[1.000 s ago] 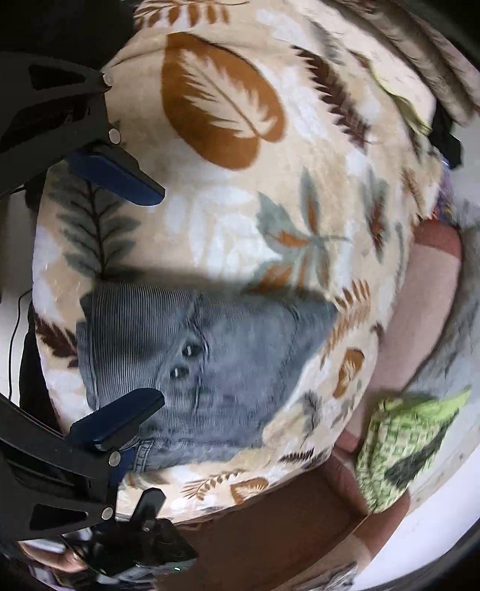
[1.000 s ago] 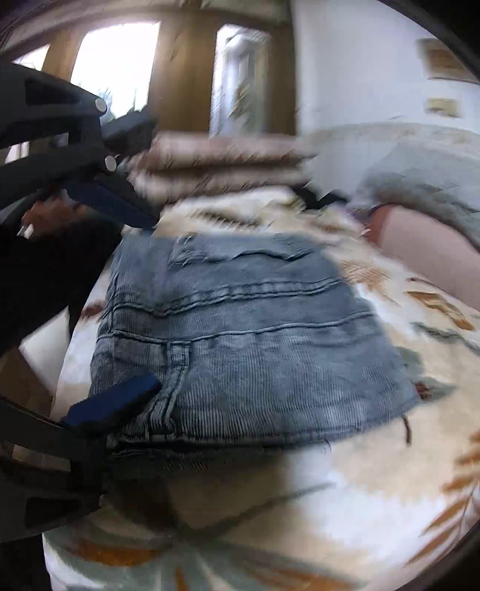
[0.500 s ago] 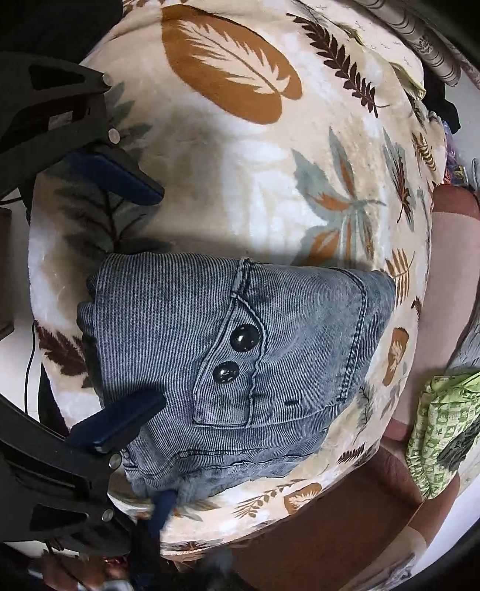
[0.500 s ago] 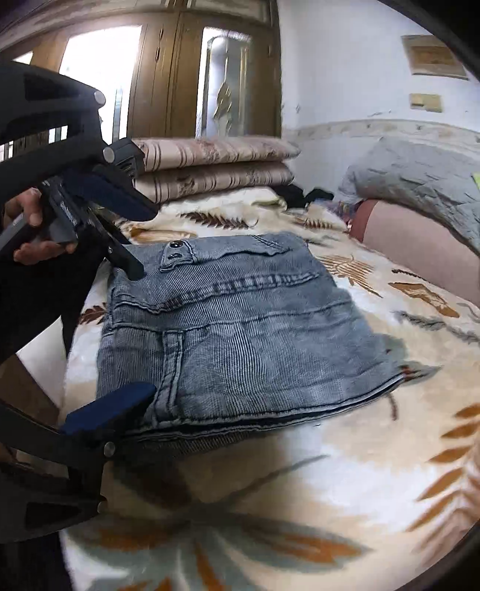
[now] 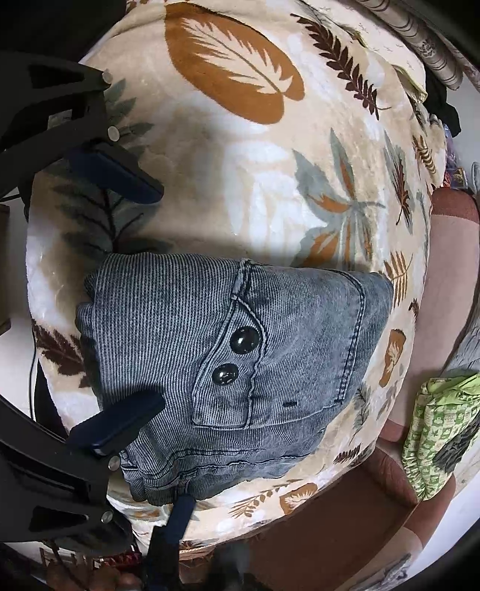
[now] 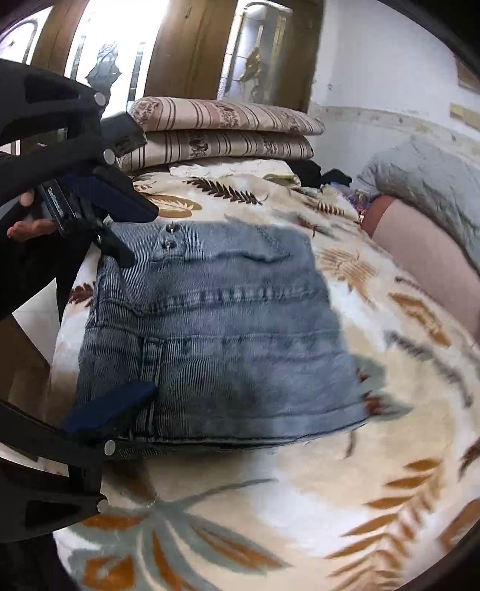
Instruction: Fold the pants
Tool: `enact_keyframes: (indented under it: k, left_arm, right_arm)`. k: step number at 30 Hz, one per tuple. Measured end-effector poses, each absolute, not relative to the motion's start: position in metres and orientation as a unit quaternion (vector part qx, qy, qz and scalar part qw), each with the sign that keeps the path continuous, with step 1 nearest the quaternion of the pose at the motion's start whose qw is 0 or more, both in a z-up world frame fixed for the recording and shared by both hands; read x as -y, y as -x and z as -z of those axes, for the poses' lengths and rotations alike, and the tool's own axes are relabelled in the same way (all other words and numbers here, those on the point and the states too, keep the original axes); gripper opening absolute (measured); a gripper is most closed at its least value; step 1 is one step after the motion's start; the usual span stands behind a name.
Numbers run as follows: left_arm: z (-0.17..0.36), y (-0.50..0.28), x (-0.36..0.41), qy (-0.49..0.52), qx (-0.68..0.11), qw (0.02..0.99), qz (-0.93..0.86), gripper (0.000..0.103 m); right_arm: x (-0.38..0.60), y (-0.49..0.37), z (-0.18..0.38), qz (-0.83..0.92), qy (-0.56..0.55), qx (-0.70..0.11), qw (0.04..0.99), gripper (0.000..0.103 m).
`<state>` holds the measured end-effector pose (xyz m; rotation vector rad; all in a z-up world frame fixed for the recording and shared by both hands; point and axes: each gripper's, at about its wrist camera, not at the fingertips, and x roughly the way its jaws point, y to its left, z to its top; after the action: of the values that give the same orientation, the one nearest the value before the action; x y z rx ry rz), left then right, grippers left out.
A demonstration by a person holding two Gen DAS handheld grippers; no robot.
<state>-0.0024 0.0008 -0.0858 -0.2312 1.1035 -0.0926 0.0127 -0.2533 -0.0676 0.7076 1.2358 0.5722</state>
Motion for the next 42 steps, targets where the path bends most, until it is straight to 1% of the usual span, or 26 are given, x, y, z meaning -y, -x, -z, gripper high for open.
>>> enact_keyframes:
  k: [2, 4, 5, 6, 7, 11, 15, 19, 20, 22, 23, 24, 25, 28, 31, 34, 35, 36, 37, 42]
  left_arm:
    - [0.086, 0.003, -0.001, 0.108, -0.522, 0.845, 0.044, 0.102]
    - [0.086, 0.002, 0.0, 0.105, -0.524, 0.844, 0.047, 0.102]
    - [0.085, 0.004, -0.001, 0.103, -0.522, 0.846, 0.046, 0.102]
    - [0.084, 0.004, 0.0, 0.101, -0.52, 0.847, 0.044, 0.102]
    - [0.084, 0.004, 0.0, 0.099, -0.519, 0.848, 0.045, 0.102]
    - [0.083, 0.003, 0.001, 0.099, -0.52, 0.848, 0.042, 0.102]
    - [0.083, 0.003, 0.002, 0.094, -0.519, 0.848, 0.042, 0.102]
    - [0.083, 0.004, 0.002, 0.093, -0.517, 0.85, 0.041, 0.102]
    - [0.083, 0.003, 0.001, 0.093, -0.518, 0.85, 0.041, 0.102]
    - [0.084, 0.002, 0.002, 0.09, -0.52, 0.848, 0.043, 0.102]
    - [0.083, 0.003, 0.002, 0.086, -0.518, 0.85, 0.041, 0.102]
    - [0.082, 0.003, 0.002, 0.084, -0.516, 0.851, 0.041, 0.102]
    - [0.083, 0.004, 0.002, 0.083, -0.515, 0.852, 0.042, 0.102]
    - [0.083, 0.002, 0.002, 0.088, -0.518, 0.85, 0.04, 0.103]
    - [0.083, 0.002, 0.004, 0.083, -0.517, 0.851, 0.039, 0.103]
    - [0.082, 0.001, 0.005, 0.08, -0.519, 0.85, 0.038, 0.103]
    - [0.081, 0.001, 0.007, 0.075, -0.52, 0.85, 0.036, 0.103]
    - [0.08, 0.001, 0.008, 0.071, -0.519, 0.851, 0.034, 0.103]
    - [0.079, 0.002, 0.008, 0.065, -0.517, 0.853, 0.034, 0.103]
    - [0.08, 0.001, 0.006, 0.071, -0.52, 0.85, 0.035, 0.103]
  right_arm:
    - [0.253, -0.013, 0.064, -0.269, -0.332, -0.545, 0.722, 0.09]
    - [0.252, -0.016, 0.087, -0.24, -0.321, -0.567, 0.72, 0.091]
    - [0.253, -0.018, 0.101, -0.247, -0.334, -0.571, 0.708, 0.091]
    - [0.256, -0.018, 0.101, -0.247, -0.348, -0.559, 0.711, 0.09]
    - [0.261, -0.016, 0.097, -0.246, -0.351, -0.561, 0.708, 0.09]
    - [0.251, -0.018, 0.076, -0.234, -0.31, -0.57, 0.724, 0.09]
    - [0.254, -0.02, 0.058, -0.257, -0.32, -0.545, 0.732, 0.09]
    - [0.259, -0.032, 0.056, -0.249, -0.333, -0.535, 0.735, 0.091]
    - [0.261, -0.039, 0.061, -0.245, -0.331, -0.535, 0.738, 0.091]
    - [0.257, -0.05, 0.082, -0.209, -0.314, -0.562, 0.736, 0.091]
    - [0.26, -0.056, 0.1, -0.193, -0.329, -0.583, 0.717, 0.091]
    - [0.263, -0.057, 0.101, -0.193, -0.341, -0.576, 0.717, 0.091]
    - [0.263, -0.059, 0.093, -0.198, -0.34, -0.579, 0.714, 0.091]
    - [0.257, -0.071, 0.05, -0.227, -0.303, -0.547, 0.747, 0.091]
    - [0.251, -0.094, 0.04, -0.253, -0.32, -0.532, 0.742, 0.091]
    - [0.237, -0.118, 0.072, -0.249, -0.327, -0.557, 0.722, 0.091]
    - [0.233, -0.128, 0.101, -0.216, -0.316, -0.594, 0.708, 0.093]
    - [0.235, -0.128, 0.108, -0.215, -0.329, -0.592, 0.703, 0.094]
    - [0.237, -0.125, 0.102, -0.219, -0.343, -0.575, 0.71, 0.094]
    - [0.249, -0.096, 0.065, -0.229, -0.295, -0.557, 0.742, 0.094]
